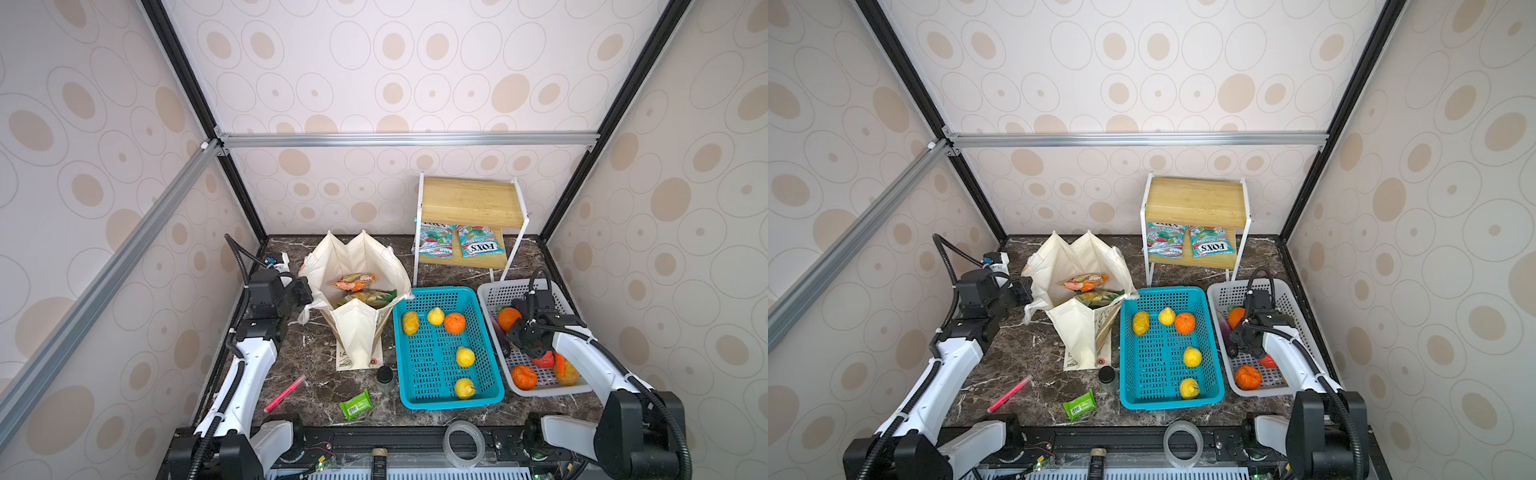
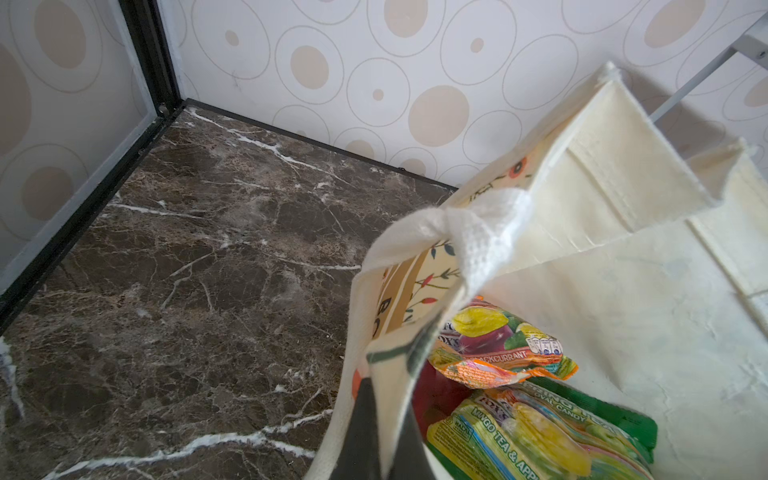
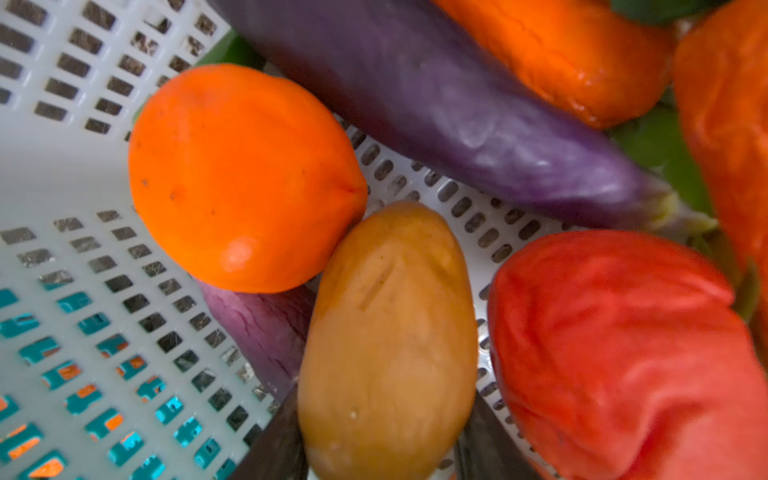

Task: Place the food into the grocery bag and tie it
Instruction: 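Lower the right gripper into the white basket and grasp the brown potato, then lift the brown potato and carry it over the tote bag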

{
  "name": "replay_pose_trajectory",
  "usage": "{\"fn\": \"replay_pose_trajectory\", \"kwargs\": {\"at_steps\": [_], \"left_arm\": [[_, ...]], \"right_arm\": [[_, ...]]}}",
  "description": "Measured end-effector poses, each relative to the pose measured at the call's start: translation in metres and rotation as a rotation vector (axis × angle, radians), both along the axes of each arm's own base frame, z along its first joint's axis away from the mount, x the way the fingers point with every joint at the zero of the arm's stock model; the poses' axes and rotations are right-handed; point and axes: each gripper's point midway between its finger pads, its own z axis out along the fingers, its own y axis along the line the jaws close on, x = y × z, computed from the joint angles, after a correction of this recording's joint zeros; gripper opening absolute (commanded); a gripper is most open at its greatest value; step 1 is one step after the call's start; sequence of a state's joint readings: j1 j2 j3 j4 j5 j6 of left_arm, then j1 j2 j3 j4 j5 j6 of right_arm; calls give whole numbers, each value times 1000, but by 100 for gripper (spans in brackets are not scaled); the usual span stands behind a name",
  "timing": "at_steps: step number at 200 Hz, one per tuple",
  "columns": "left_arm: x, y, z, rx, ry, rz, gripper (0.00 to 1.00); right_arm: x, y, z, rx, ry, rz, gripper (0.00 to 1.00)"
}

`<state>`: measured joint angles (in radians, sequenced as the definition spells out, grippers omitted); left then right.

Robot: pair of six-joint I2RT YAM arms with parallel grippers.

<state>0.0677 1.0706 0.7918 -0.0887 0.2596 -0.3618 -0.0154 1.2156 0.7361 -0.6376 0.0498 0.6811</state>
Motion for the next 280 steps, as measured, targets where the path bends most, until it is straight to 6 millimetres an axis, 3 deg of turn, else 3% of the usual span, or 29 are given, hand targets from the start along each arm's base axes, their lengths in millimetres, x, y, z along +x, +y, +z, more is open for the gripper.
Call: {"fn": "replay_pose_trajectory", "kwargs": {"at_steps": [13,99,146,227,254,280], "left_arm": [[0,0,0,0,0,0,0],[0,0,0,0,0,0,0],[0,0,0,0,0,0,0],[0,0,0,0,0,0,0],[0,0,0,0,0,0,0],[0,0,0,0,0,0,0]], "right_arm": [[1,3,2,17,-16,3,42],[4,26,2,134,-62,12,42],[-2,26,9,119,-66,11,41],[9,25,85,77,-244,71,40],[15,37,108,75,-284,132,40],[18,64,138,65,-336,239,39]]}}
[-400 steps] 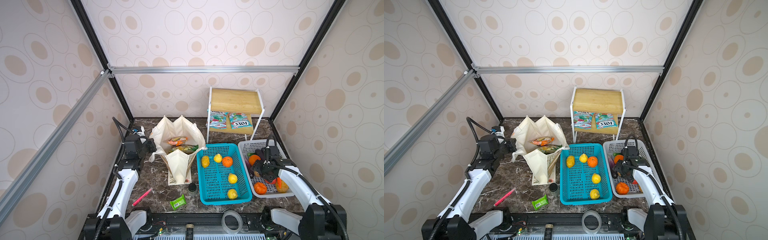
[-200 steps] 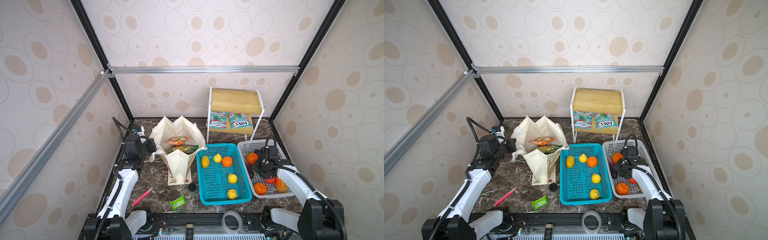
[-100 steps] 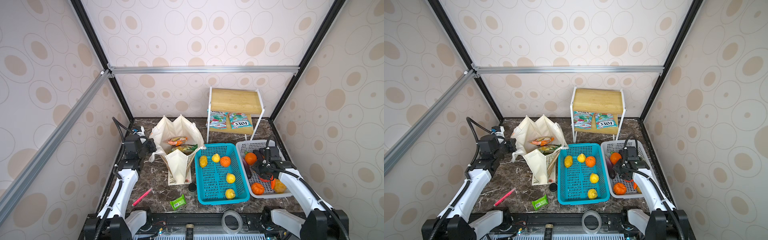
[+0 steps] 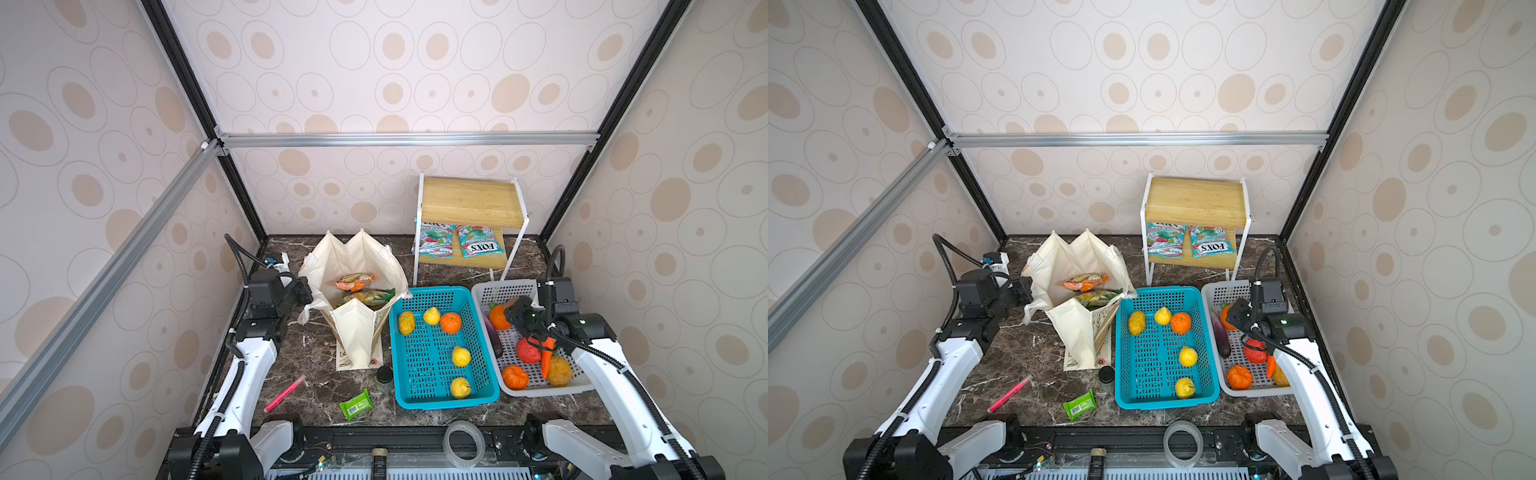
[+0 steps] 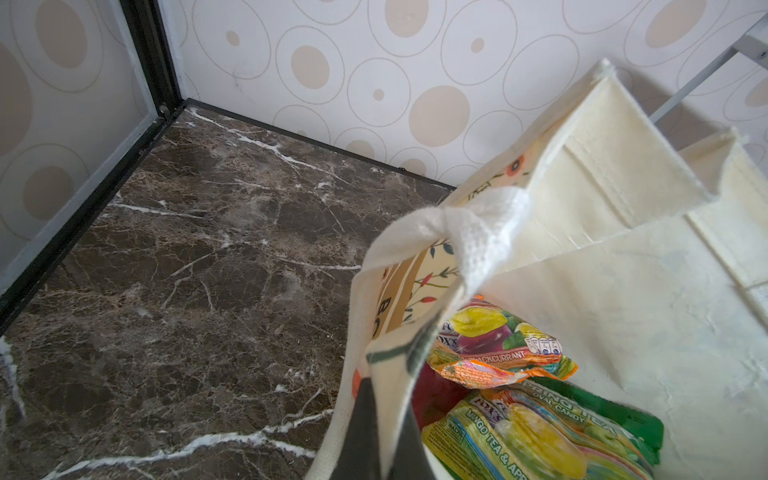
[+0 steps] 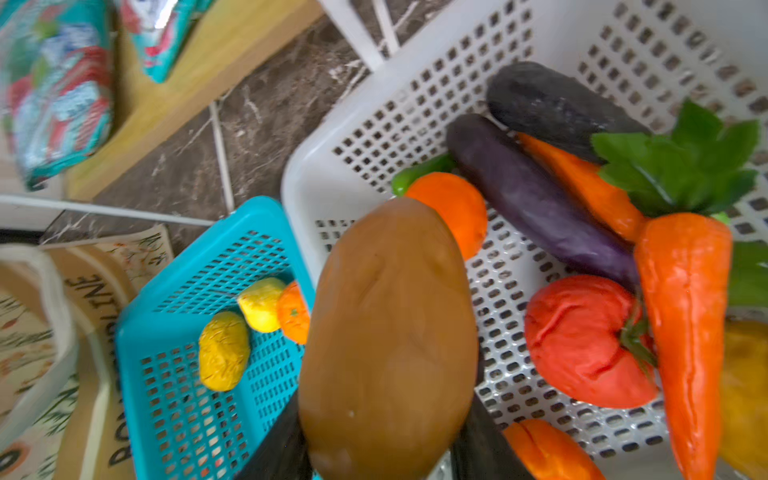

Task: Place the food into the grocery bag and tie it
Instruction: 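Lift the brown potato and carry it over the tote bag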

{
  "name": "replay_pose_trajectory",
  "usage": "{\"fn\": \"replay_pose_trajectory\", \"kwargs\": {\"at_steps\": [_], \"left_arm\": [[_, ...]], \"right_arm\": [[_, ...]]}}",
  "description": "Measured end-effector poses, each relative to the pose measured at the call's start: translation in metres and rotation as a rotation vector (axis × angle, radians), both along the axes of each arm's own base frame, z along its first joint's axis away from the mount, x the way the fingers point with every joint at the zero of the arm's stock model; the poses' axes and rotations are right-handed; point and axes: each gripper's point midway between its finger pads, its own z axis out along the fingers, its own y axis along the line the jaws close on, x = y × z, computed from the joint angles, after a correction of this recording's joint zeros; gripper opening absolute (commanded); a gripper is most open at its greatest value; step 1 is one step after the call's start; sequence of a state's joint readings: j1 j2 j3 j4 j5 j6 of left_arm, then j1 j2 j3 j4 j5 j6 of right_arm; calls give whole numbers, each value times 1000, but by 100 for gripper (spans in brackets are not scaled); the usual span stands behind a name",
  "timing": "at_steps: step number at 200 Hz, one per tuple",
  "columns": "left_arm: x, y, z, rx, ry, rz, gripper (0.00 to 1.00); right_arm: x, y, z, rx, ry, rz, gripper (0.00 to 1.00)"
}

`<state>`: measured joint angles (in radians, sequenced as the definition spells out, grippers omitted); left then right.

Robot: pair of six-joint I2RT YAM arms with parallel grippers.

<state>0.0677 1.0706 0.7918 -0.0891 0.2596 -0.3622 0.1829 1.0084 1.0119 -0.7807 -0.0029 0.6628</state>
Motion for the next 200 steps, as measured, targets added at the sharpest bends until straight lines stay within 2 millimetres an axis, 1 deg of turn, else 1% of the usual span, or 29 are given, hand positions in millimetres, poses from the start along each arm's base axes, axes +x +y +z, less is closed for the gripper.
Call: {"fn": "replay_pose_trajectory", "kwargs": {"at_steps": [15,26,48,74,99,113,137,158,174,200], "left_arm": [[0,0,0,0,0,0,0],[0,0,0,0,0,0,0],[0,0,0,0,0,0,0],[0,0,0,0,0,0,0],[0,0,0,0,0,1,0],[0,1,0,2,2,3,0],[0,1,-1,2,2,4,0],[0,1,0,2,2,4,0],[0,1,-1,2,2,4,0],[0,1,-1,2,2,3,0]], "right_arm": [[2,25,21,-29,-45,79,39],[4,49,39,-49,-84,153,39],[11,91,69,-74,-144,254,39],[26,141,93,-104,-197,352,39],[40,207,113,-120,-250,466,39],[43,239,117,-119,-275,517,39],[45,283,117,-91,-296,589,40],[47,309,117,-65,-312,631,40],[50,325,117,-45,-327,650,40],[55,354,109,-9,-314,698,40]]}}
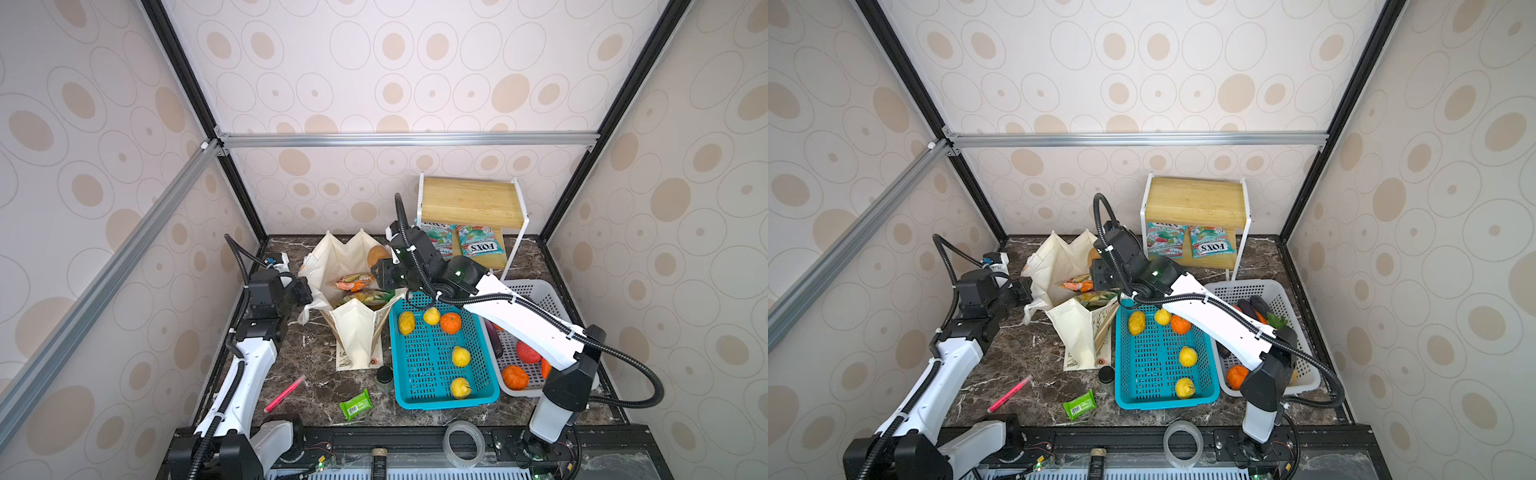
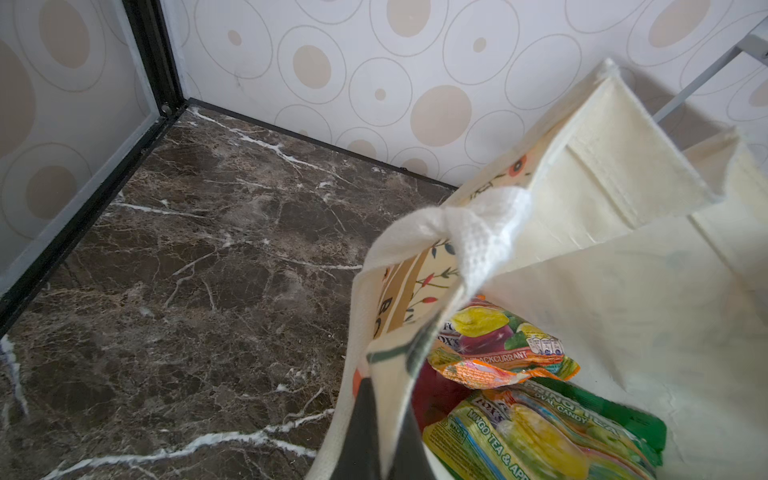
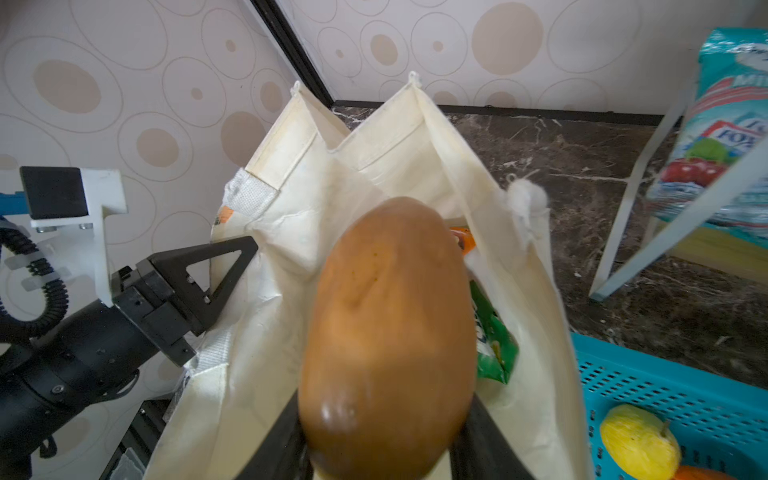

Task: Place the food into the grocery bag and tie it
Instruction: 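Lift the brown potato and carry it over the tote bag, then lower the potato into the tote bag, open the right gripper and raise it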

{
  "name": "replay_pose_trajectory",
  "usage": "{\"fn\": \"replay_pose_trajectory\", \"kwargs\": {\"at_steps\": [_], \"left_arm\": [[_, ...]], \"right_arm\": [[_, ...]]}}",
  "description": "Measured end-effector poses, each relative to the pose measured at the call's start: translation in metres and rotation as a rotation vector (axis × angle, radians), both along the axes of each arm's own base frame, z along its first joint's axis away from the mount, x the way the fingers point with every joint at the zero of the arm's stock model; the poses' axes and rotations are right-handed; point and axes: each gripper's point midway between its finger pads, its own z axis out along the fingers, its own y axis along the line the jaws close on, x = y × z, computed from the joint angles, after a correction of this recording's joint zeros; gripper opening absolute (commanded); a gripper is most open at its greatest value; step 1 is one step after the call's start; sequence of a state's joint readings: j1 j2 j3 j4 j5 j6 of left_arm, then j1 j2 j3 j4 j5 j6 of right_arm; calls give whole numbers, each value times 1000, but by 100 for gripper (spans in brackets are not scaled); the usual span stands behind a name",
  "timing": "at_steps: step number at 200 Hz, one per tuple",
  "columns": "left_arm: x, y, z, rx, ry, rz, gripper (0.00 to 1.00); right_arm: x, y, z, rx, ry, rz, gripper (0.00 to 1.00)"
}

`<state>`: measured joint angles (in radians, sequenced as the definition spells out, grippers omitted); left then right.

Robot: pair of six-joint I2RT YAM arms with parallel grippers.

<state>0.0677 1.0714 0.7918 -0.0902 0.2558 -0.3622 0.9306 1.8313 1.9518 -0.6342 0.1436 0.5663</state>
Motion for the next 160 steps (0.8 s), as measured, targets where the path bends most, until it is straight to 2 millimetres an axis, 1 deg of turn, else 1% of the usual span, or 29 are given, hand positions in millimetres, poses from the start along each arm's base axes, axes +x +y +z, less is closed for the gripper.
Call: {"fn": "replay_pose_trajectory", "kwargs": {"at_steps": [22,35,45,61,77,91,110,119,137,147,160], "left_arm": [[0,0,0,0,0,0,0],[0,0,0,0,0,0,0],[0,0,0,0,0,0,0],[0,0,0,0,0,0,0],[0,0,0,0,0,0,0],[0,0,0,0,0,0,0],[0,0,0,0,0,0,0],[0,0,0,0,0,0,0],[0,0,0,0,0,0,0],[0,0,0,0,0,0,0],[0,0,0,0,0,0,0]], "right_arm": [[12,28,-17,-6,26,37,41],[20,42,-36,-29,46,46,41],[25,50,-55,-60,69,52,41],[30,57,-85,-113,104,53,41],[32,58,-114,-172,137,52,41],[35,57,-132,-210,155,41,41],[40,53,-146,-258,157,6,43],[43,52,-150,-274,153,-8,43],[47,52,-150,-286,145,-24,46],[47,52,-150,-290,146,-28,53],[46,50,-151,-299,150,-29,67]]}}
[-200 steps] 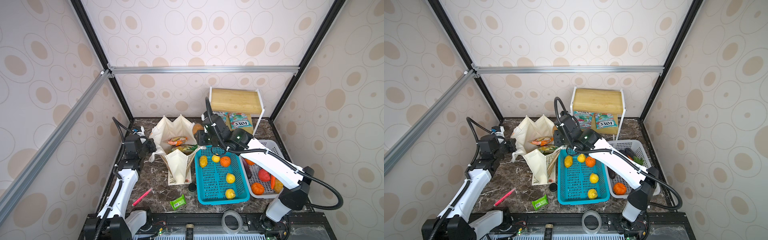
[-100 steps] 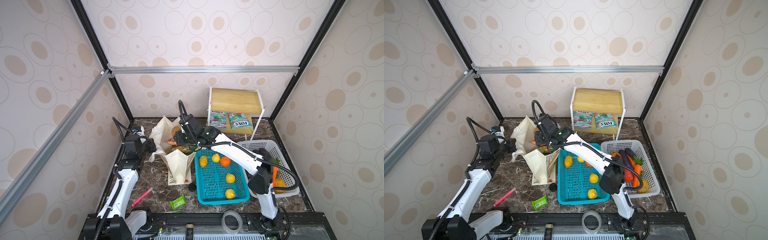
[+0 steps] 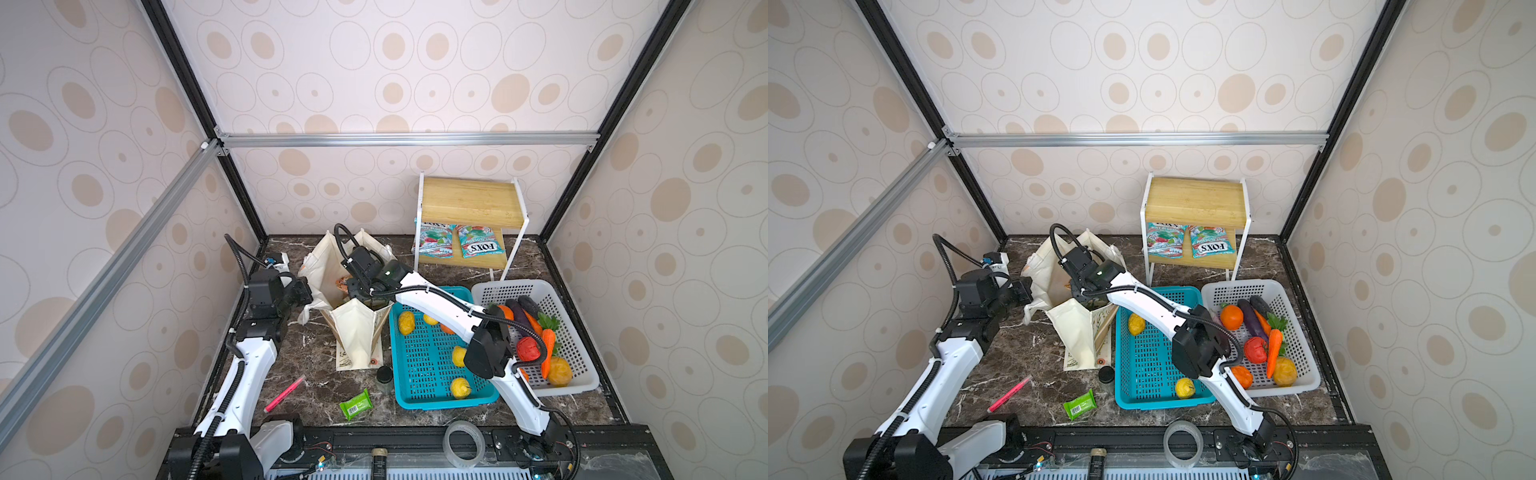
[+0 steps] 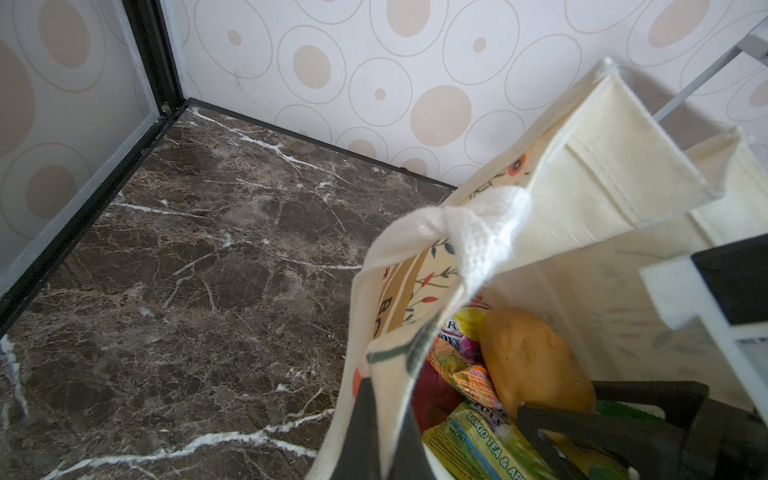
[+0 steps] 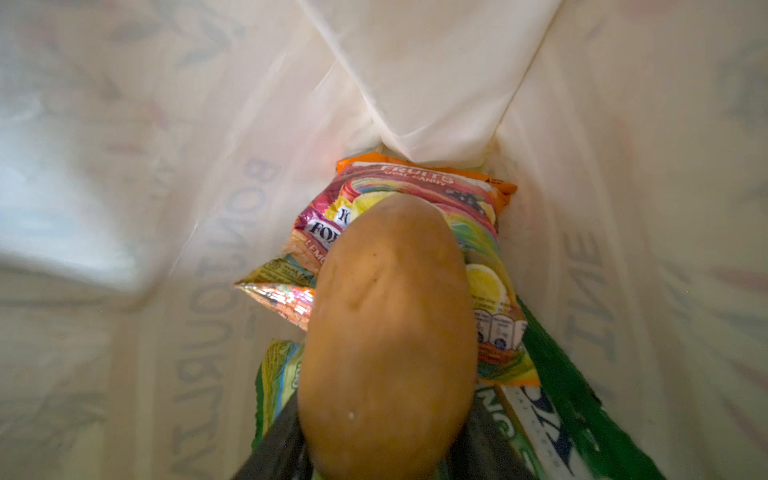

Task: Place the food into the grocery bag and tie it
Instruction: 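Lower the potato into the tote bag, open the right gripper and raise it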

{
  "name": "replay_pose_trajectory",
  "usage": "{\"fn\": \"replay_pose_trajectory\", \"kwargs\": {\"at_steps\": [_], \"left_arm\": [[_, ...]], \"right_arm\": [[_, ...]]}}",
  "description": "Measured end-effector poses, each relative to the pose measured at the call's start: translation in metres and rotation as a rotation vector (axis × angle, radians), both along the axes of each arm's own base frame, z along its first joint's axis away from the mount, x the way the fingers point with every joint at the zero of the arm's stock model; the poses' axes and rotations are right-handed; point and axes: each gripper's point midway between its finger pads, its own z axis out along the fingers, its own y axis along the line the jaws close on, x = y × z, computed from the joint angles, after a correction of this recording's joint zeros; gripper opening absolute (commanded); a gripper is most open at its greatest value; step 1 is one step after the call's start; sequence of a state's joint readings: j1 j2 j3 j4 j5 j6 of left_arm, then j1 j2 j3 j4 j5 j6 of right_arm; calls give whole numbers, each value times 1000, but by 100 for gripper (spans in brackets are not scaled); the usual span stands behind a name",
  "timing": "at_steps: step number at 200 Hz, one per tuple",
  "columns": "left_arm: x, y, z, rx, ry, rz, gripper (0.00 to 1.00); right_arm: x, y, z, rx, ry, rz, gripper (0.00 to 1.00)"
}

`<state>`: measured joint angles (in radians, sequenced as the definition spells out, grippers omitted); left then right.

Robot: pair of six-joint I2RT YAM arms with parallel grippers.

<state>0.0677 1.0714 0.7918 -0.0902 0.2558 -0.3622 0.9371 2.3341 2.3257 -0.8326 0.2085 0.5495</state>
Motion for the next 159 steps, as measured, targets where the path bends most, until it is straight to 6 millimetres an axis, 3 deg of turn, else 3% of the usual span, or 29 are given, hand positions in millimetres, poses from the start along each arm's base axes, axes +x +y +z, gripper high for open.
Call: {"fn": "replay_pose_trajectory", "kwargs": {"at_steps": [9,18,42,62,81,102,132,159], "left_arm": [[0,0,0,0,0,0,0],[0,0,0,0,0,0,0],[0,0,0,0,0,0,0],[0,0,0,0,0,0,0],[0,0,0,0,0,0,0],[0,0,0,0,0,0,0],[0,0,0,0,0,0,0],[0,0,0,0,0,0,0]], "right_arm": [[-2,-3,-2,-17,6,2,80],[-3,-4,-3,-23,10,-7,100],[-10,-4,0,-60,-9,21,100],[-22,2,15,-67,-41,64,100],[-36,5,50,-29,-87,92,100],[-52,-4,107,59,-154,104,100],[-70,-49,184,164,-268,62,100],[-78,-92,214,176,-352,-13,100]]}}
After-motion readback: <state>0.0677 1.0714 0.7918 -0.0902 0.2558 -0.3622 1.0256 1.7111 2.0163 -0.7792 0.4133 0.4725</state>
